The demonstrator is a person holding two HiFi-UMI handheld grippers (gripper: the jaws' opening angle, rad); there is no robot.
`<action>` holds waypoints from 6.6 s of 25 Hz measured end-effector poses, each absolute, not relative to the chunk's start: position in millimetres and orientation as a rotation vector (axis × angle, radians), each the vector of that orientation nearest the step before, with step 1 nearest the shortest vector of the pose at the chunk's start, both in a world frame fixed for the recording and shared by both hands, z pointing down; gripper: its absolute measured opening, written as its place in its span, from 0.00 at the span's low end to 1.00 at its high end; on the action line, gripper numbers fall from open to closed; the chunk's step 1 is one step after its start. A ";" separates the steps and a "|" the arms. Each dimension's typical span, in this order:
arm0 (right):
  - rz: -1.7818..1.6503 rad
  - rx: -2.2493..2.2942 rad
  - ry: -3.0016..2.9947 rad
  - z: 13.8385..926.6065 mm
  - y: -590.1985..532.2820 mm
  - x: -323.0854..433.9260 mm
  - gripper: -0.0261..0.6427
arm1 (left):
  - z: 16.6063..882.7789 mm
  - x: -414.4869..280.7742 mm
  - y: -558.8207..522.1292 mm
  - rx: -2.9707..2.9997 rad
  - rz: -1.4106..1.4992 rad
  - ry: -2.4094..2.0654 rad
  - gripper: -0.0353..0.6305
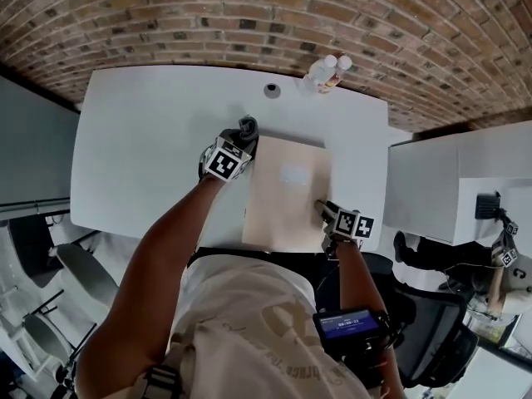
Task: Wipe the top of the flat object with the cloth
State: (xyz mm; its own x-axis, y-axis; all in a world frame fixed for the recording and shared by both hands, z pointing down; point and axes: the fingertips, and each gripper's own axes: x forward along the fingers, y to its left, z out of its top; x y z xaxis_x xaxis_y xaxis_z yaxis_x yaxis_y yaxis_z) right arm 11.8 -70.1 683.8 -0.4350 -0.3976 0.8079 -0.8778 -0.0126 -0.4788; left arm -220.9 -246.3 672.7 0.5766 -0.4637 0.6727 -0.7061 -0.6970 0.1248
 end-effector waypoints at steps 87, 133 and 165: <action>1.380 1.072 -2.134 688.6 -73.6 12.3 0.36 | 691.1 -142.5 100.8 1.532 0.581 -0.922 0.21; 1.342 0.899 -2.310 658.4 -69.9 14.9 0.35 | 606.0 6.9 115.5 2.136 0.541 -0.507 0.21; 0.713 1.078 -2.759 520.3 15.8 71.3 0.07 | 520.5 -96.7 26.4 2.351 0.290 -1.103 0.21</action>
State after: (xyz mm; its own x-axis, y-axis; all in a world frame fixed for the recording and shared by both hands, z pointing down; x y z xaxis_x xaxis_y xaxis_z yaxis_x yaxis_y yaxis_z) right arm 71.3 15.8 520.3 -0.7456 -0.6172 0.2514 -0.6617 0.6407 -0.3894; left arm -96.7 26.4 520.5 0.6448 -0.6518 0.3991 -0.7639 -0.5315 0.3660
